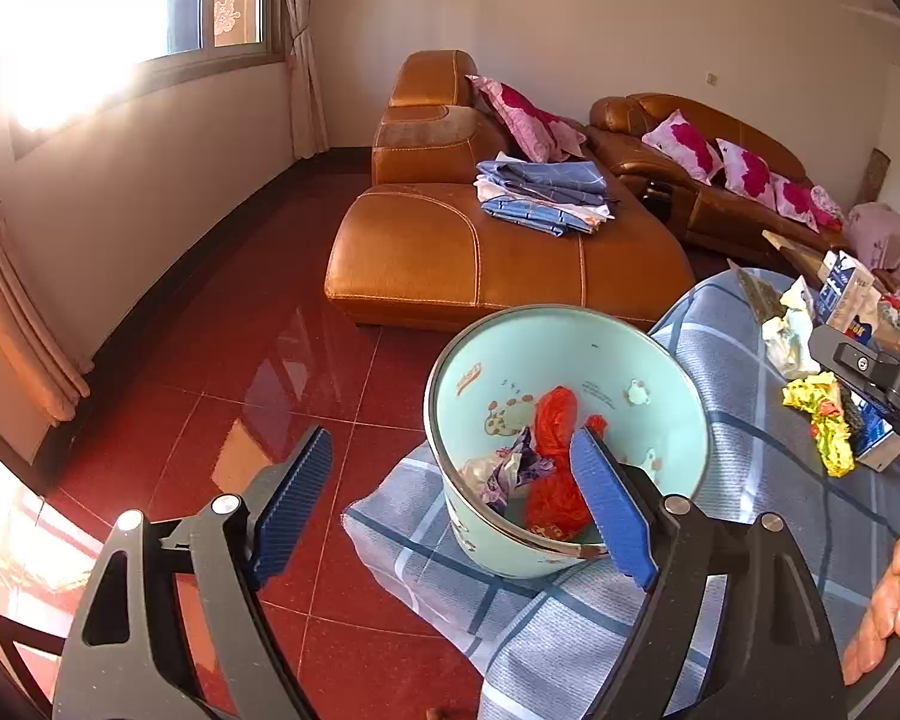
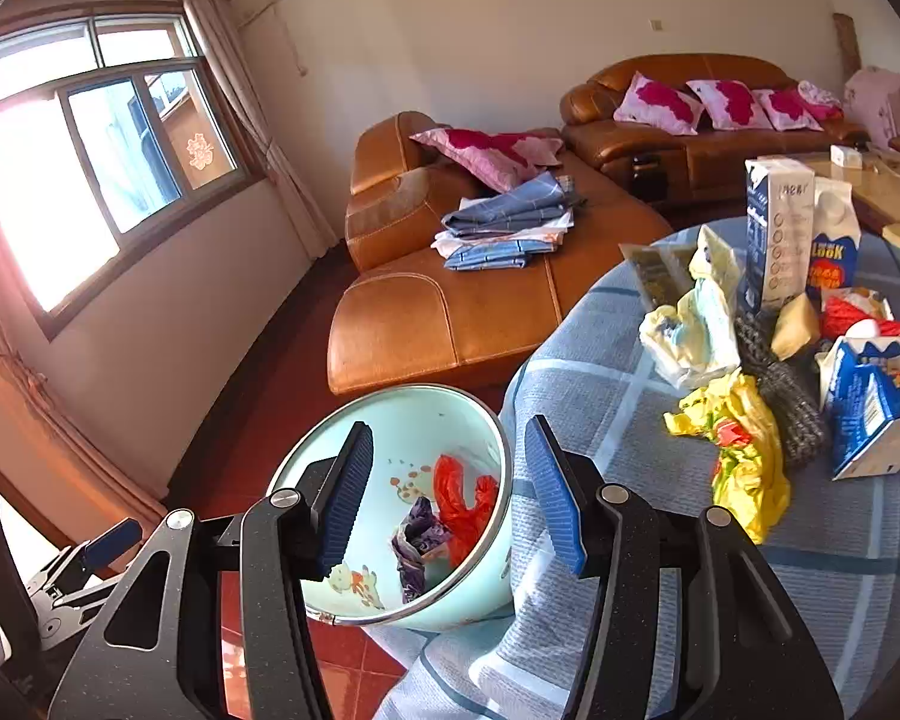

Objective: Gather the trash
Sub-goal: 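Open both grippers to drop the red bag and purple wrapper into the wastebasket, then move both grippers back toward the remaining trash on the table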

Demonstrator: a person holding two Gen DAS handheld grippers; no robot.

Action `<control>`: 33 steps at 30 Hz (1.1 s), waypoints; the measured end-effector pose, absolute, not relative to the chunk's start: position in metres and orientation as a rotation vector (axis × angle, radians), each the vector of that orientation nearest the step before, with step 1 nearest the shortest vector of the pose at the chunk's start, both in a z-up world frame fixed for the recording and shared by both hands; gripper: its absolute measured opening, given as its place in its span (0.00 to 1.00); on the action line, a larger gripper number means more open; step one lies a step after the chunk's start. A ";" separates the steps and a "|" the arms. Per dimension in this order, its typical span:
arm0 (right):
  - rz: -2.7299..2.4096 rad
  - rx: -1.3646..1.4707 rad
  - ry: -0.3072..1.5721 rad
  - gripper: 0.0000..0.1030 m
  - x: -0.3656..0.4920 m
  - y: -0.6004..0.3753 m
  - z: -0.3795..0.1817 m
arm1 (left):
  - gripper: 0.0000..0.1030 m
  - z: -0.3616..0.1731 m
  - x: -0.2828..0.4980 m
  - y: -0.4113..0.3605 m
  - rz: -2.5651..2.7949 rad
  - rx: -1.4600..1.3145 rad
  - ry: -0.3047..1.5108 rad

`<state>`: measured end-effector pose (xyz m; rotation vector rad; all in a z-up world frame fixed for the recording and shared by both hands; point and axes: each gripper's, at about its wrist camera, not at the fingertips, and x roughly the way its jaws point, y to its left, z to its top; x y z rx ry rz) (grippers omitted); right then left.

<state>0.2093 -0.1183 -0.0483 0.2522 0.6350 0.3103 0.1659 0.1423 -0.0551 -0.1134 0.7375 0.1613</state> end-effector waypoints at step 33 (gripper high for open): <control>-0.122 0.355 0.599 0.60 0.143 -0.301 -0.070 | 0.81 -0.077 0.196 -0.018 -0.204 -0.038 0.817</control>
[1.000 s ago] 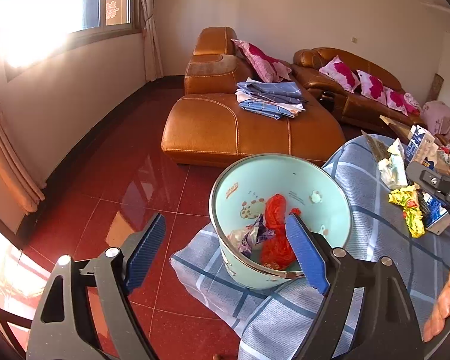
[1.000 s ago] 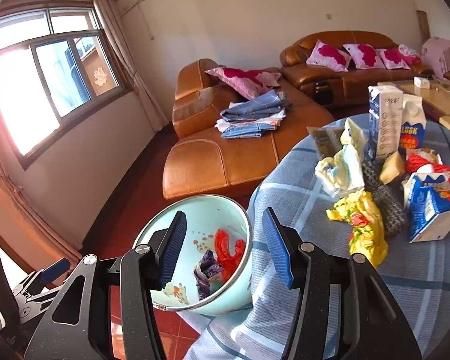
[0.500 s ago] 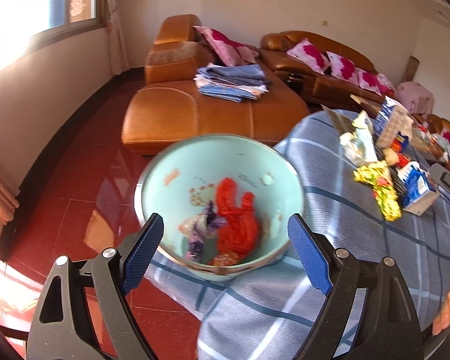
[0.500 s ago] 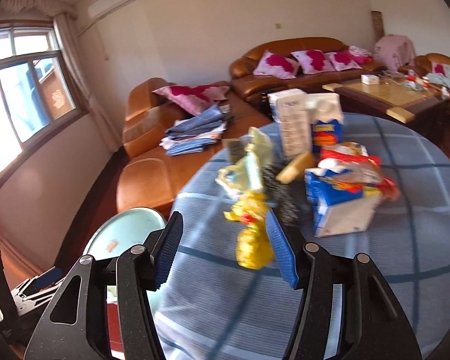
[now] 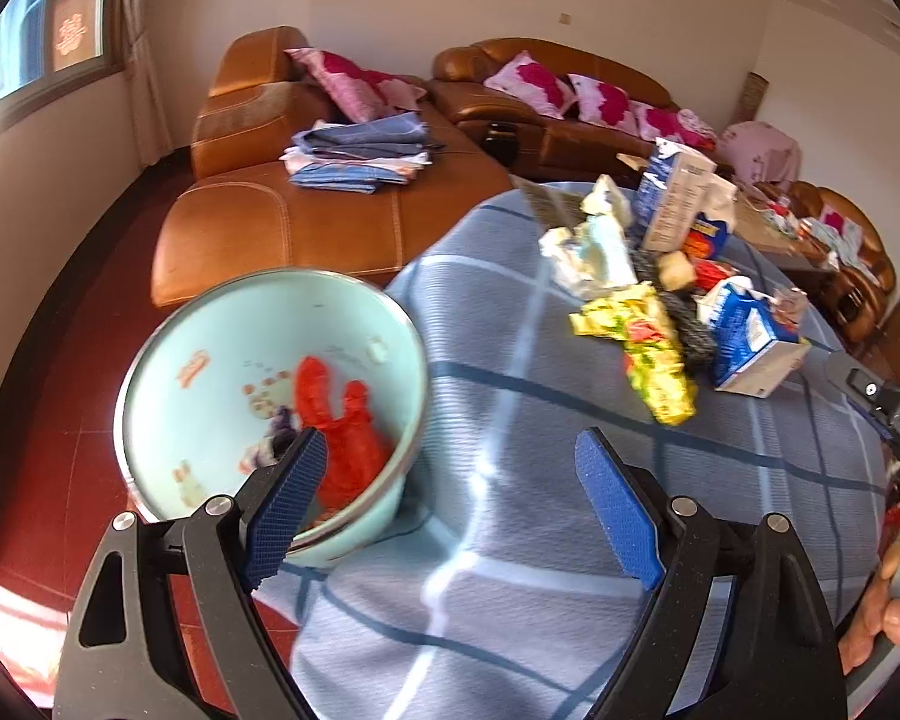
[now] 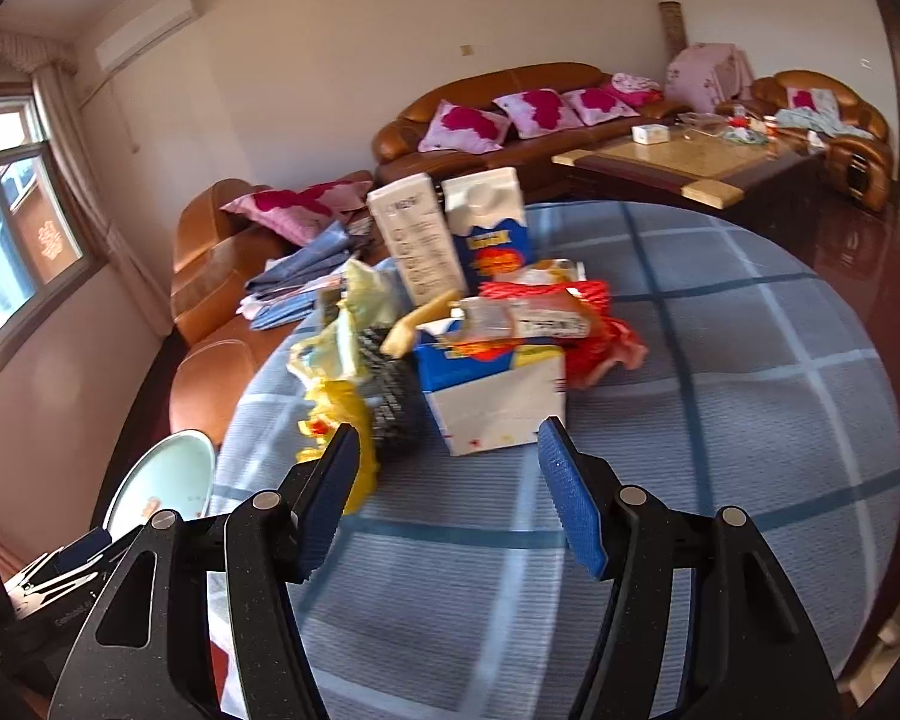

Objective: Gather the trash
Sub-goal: 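Move both grippers back toward the remaining trash on the table, then grasp the yellow plastic bag with the left gripper while the right gripper grasps the clear plastic wrapper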

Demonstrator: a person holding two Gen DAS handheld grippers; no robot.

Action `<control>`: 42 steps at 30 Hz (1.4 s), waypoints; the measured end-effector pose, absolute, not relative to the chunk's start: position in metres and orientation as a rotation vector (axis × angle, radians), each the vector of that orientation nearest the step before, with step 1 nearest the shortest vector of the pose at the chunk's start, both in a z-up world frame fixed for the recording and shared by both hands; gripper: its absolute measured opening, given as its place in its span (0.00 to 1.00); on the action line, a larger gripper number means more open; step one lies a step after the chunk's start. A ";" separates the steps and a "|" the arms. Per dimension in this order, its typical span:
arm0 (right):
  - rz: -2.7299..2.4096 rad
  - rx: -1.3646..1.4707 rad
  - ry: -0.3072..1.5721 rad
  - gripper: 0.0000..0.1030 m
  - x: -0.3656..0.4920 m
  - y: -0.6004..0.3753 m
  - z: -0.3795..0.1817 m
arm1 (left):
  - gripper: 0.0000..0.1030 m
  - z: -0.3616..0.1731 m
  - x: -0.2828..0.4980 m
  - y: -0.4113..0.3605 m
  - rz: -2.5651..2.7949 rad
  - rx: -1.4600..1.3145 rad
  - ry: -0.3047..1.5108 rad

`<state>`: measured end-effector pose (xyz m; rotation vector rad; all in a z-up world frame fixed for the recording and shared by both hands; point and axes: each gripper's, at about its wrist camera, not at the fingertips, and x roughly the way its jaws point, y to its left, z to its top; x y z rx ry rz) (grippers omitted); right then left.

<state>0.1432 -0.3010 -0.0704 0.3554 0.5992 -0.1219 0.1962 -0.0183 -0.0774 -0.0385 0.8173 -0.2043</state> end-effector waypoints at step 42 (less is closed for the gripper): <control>-0.104 0.426 0.640 0.67 0.219 -0.342 -0.071 | 0.21 -0.129 0.269 -0.135 -0.388 -0.044 0.941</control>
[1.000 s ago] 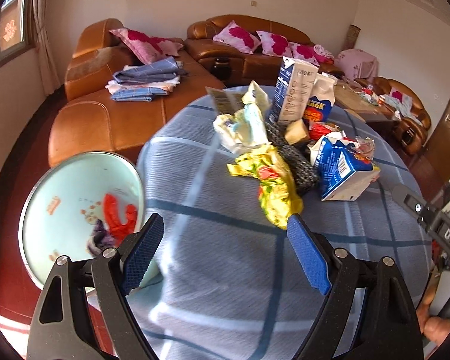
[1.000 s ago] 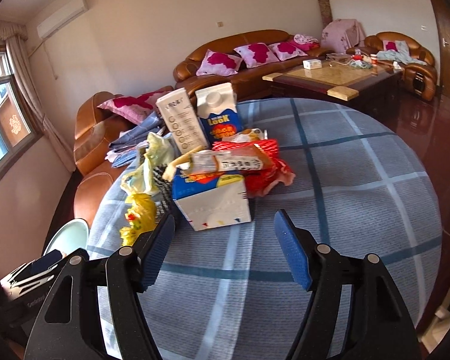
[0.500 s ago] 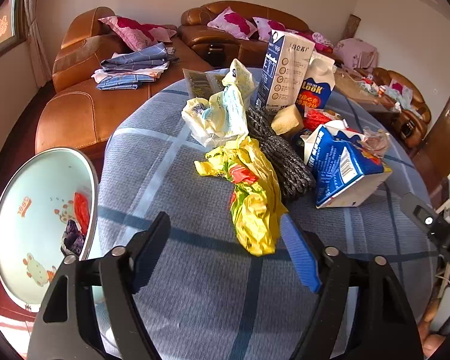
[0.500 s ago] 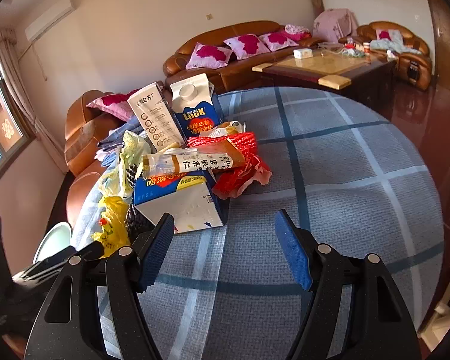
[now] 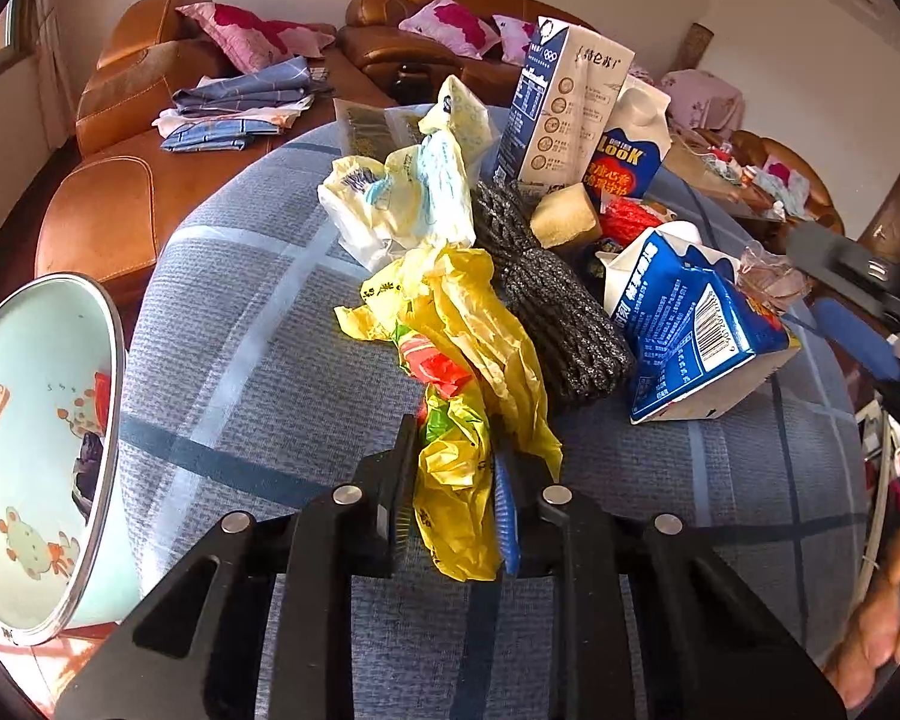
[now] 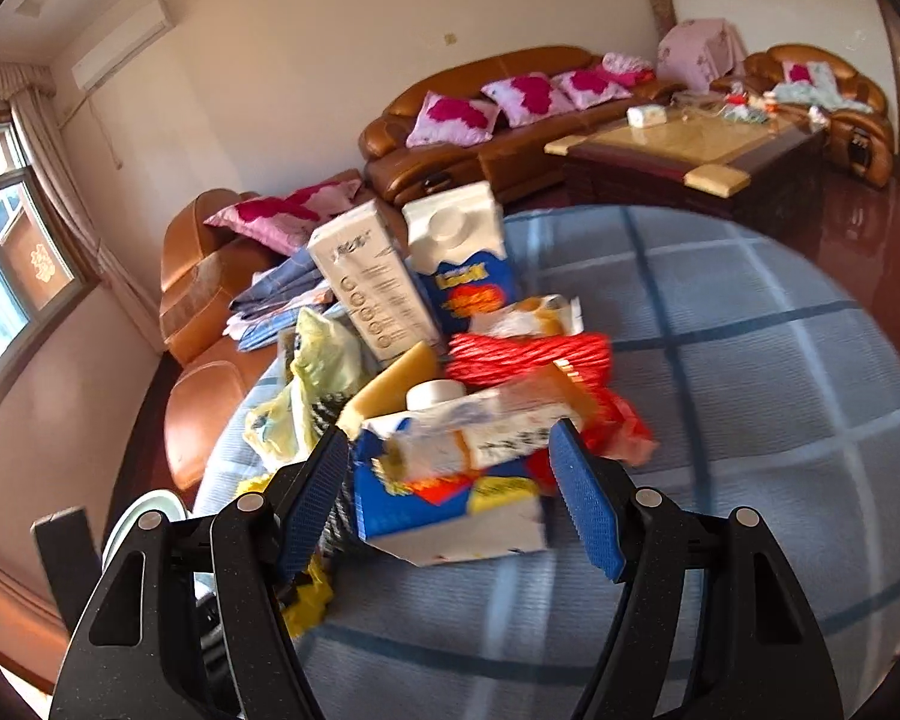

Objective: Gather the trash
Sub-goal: 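Grasp the yellow plastic bag with the left gripper while the right gripper grasps the clear plastic wrapper, then carry the yellow bag and clear wrapper over the wastebasket with both grippers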

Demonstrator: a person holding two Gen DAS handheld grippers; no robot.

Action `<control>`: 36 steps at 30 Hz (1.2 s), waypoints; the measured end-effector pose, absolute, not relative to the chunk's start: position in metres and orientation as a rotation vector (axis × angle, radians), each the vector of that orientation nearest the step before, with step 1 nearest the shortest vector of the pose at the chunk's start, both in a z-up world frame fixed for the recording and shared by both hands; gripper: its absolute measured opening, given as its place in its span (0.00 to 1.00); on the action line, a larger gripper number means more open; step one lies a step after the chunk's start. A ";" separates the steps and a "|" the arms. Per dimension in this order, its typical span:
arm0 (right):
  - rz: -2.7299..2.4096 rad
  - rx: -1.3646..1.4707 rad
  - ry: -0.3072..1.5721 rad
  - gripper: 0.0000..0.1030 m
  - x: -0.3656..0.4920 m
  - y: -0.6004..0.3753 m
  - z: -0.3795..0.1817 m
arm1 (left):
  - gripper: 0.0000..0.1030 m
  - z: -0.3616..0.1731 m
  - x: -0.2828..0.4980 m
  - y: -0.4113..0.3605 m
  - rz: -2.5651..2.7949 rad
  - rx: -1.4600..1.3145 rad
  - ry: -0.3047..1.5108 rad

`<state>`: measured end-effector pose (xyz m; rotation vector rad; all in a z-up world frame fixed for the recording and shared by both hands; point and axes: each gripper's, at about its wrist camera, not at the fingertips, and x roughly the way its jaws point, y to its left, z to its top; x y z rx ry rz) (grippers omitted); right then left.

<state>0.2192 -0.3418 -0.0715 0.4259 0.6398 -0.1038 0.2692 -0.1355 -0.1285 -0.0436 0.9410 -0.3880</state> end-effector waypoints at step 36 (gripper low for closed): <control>0.035 0.441 0.550 0.03 0.160 -0.288 -0.038 | 0.21 -0.053 0.206 -0.014 -0.265 -0.084 0.751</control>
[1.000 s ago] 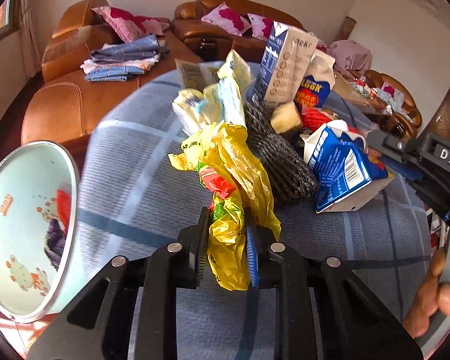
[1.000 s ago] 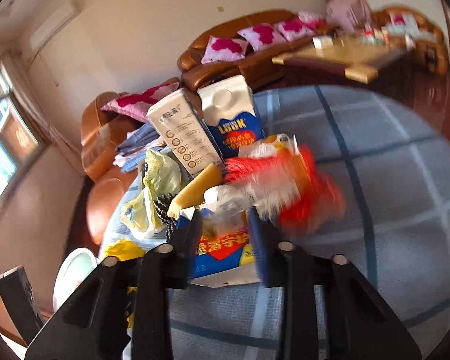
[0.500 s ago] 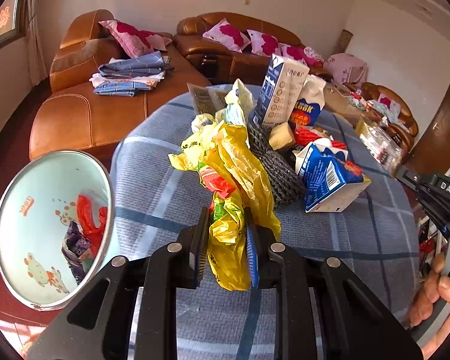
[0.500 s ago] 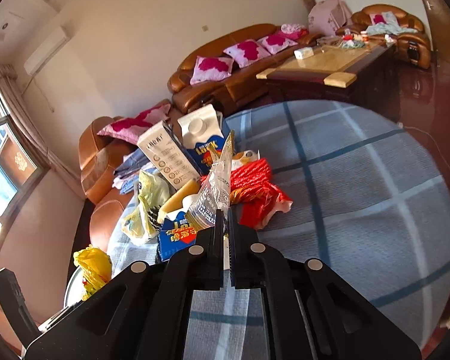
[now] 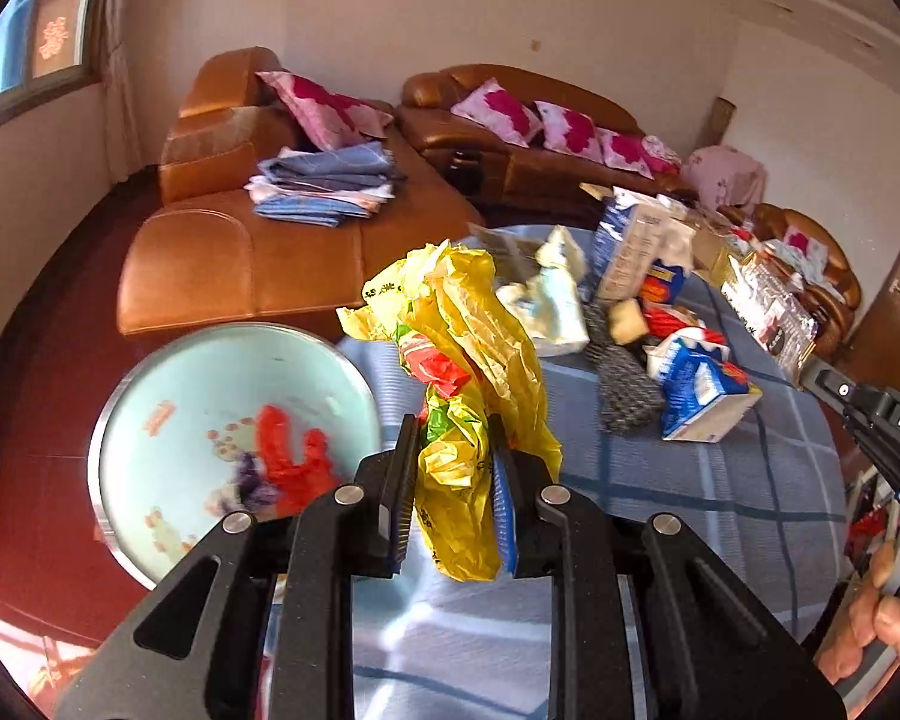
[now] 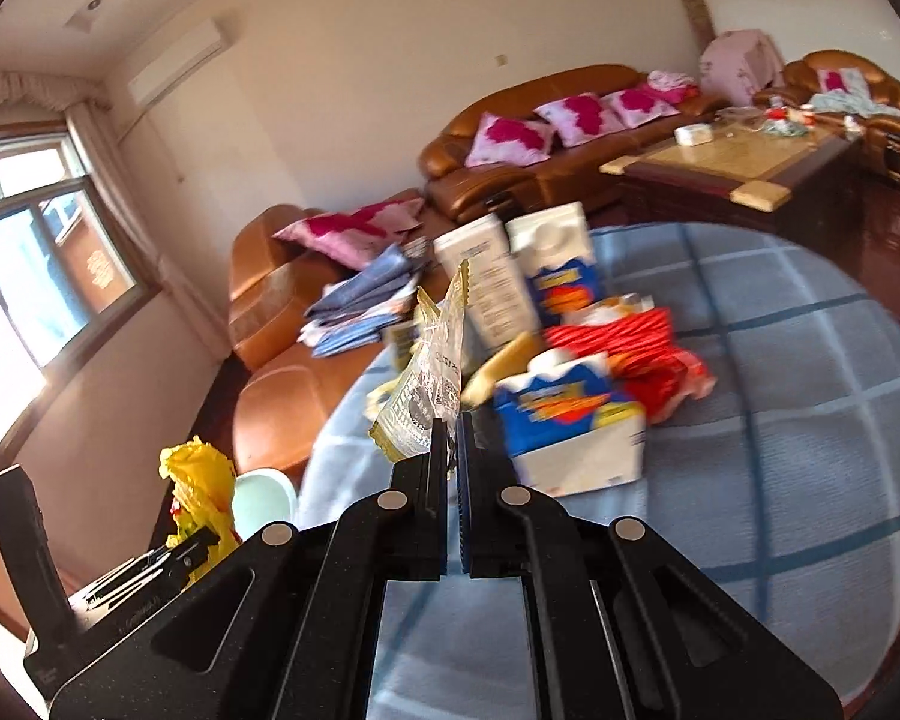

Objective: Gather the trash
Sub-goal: 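Carry the yellow bag and clear wrapper over the wastebasket with both grippers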

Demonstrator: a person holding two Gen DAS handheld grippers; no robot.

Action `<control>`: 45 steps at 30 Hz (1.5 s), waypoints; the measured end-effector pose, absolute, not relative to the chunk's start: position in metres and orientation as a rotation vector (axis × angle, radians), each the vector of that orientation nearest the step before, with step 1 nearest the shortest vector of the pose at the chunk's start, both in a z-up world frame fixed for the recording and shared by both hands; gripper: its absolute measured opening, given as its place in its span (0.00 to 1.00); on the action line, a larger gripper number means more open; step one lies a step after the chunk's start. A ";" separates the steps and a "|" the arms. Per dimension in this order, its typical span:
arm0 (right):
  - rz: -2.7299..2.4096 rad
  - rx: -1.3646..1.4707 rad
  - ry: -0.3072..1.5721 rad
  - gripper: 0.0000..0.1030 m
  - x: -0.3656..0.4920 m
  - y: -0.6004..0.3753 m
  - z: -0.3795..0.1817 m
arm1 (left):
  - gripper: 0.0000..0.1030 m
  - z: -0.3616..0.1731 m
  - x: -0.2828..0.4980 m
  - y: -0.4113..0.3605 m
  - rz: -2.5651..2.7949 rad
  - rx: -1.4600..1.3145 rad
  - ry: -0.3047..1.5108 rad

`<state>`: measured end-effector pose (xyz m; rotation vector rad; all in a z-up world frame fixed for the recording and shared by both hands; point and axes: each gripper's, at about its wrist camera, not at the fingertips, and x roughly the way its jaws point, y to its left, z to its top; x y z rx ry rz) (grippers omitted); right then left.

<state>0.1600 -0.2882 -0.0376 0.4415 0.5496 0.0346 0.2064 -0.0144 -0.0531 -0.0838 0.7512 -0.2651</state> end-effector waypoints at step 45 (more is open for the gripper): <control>0.317 0.243 0.713 0.04 0.198 -0.104 -0.068 | 0.21 -0.076 0.202 0.116 0.002 -0.139 0.796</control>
